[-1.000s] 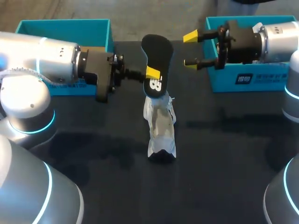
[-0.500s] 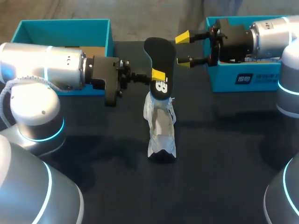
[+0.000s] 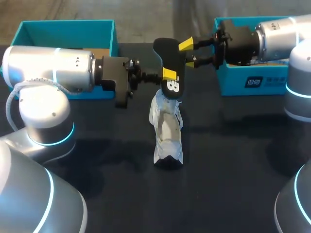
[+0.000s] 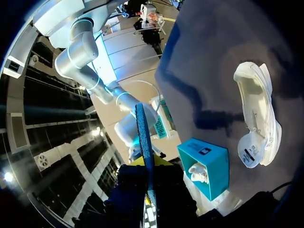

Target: Take the shoe out of the shoebox, open the shoe tongue, remove and reinsert the insole, then place the shoe into the shoebox

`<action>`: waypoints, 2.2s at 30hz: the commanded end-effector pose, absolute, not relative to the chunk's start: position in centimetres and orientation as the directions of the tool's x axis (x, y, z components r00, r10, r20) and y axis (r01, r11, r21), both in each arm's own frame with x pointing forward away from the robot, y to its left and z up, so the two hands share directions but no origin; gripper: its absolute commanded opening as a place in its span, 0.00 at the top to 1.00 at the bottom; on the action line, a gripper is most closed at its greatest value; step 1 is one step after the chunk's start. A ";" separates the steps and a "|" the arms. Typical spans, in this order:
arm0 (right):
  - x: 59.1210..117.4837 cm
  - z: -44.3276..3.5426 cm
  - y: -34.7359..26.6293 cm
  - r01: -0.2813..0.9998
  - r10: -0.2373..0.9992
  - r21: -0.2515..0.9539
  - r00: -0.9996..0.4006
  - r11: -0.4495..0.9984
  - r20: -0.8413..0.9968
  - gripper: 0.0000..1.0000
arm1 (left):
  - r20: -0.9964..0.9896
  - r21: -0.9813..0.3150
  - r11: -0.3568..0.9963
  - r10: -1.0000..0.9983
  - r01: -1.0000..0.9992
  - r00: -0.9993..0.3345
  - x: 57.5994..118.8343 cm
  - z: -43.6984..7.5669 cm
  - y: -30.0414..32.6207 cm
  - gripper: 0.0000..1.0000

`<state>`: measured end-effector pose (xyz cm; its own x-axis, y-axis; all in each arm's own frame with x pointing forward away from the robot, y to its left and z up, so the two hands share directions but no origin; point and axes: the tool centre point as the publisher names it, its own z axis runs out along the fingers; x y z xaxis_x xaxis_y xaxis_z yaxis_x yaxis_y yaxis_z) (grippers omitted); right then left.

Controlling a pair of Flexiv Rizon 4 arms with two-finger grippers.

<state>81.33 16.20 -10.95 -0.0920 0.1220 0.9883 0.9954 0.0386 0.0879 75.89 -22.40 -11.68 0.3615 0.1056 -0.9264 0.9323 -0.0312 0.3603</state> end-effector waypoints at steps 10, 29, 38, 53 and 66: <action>81.7 -11.6 17.1 0.996 0.111 0.082 -0.087 0.046 0.990 0.76 | -0.926 0.362 -0.029 0.102 0.932 0.363 76.3 -12.1 -22.9 1.00; 81.6 -12.6 16.8 0.996 0.107 0.084 -0.083 -0.005 0.991 1.00 | -0.943 0.311 -0.039 0.114 0.949 0.314 76.0 -11.9 -22.4 0.00; 81.9 -13.5 16.5 0.998 0.116 0.068 -0.066 -0.014 0.991 1.00 | -0.937 0.298 -0.039 0.180 0.954 0.300 76.2 -11.9 -20.1 0.00; 82.0 -15.0 16.7 1.000 0.178 0.016 -0.017 0.005 0.984 1.00 | -0.864 0.185 -0.107 0.455 0.977 0.214 77.8 -10.4 -17.1 0.00; 81.9 -16.1 17.0 1.000 0.196 0.003 -0.002 -0.002 0.981 1.00 | -0.718 0.082 -0.109 0.683 0.991 0.134 79.9 -8.2 -16.6 0.00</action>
<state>81.87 16.60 -15.86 -0.0024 0.1943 0.9809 1.0000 0.0003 0.0024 79.18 -16.35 -9.06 0.1412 0.5333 -0.8341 0.9900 -0.0807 0.1159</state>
